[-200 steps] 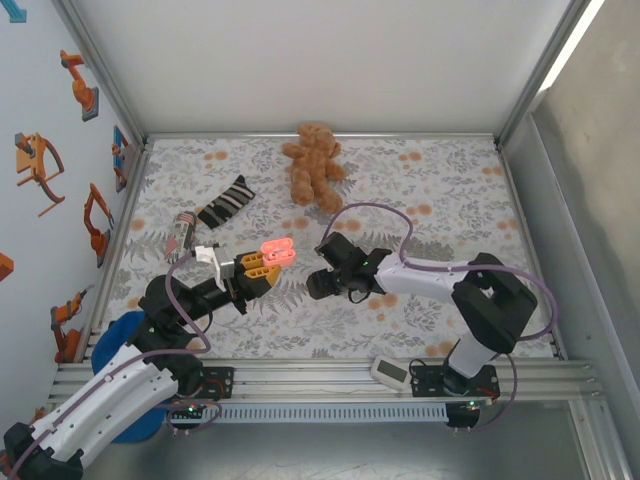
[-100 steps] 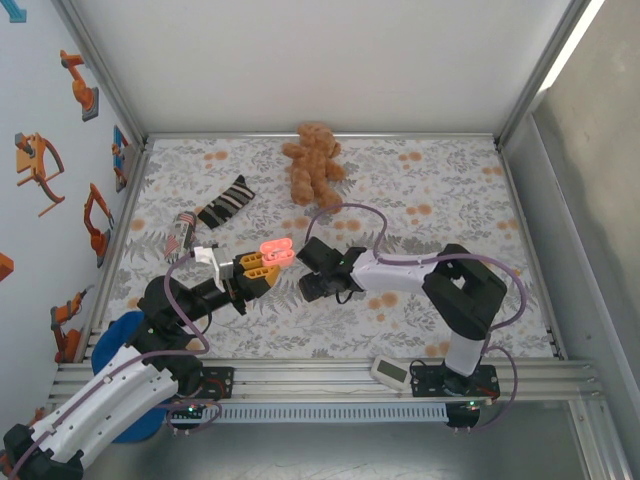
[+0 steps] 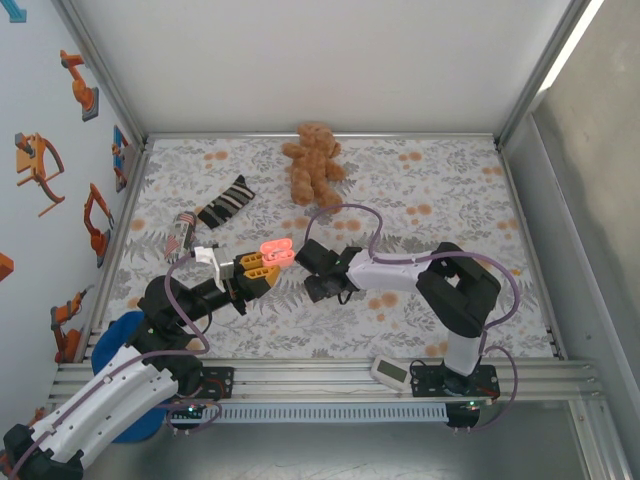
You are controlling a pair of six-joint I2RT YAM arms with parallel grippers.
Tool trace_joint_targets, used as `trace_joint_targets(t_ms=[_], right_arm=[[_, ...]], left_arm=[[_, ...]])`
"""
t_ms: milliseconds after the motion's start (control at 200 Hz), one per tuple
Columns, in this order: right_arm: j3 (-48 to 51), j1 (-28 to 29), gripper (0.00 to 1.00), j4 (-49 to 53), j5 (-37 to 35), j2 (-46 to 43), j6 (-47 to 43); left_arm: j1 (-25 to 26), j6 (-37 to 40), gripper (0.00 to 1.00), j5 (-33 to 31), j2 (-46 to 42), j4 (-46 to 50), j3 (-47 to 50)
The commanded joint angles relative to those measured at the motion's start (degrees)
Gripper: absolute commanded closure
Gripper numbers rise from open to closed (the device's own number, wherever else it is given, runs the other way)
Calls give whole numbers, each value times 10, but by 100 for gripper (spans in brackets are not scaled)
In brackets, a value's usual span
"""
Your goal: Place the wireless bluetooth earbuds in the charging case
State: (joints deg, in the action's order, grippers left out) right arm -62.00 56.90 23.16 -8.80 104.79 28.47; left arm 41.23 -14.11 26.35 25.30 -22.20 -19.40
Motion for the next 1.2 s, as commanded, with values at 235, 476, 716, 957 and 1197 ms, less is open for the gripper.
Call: trace_joint_targets(t_ms=[235,476,716,957,1197], right_arm=[[-8,4,44,41,-39,-7,-7],[-8,4,48,51,-31,-26,-9],[-6,4,47,29,29,-74,-15],[-41,-3,47,35,52,-43,-26],[-63,-14,48,36,54,-9,-26]], left_arm=[[3,11,100,-2,3,-16,-7],[3,13,100,-1,7,-17,-10],[3,12,100,-2,9,-21,-8],[3,9,100,0,4,-18,-8],[3,11,100,-3,-12,-5,-6]])
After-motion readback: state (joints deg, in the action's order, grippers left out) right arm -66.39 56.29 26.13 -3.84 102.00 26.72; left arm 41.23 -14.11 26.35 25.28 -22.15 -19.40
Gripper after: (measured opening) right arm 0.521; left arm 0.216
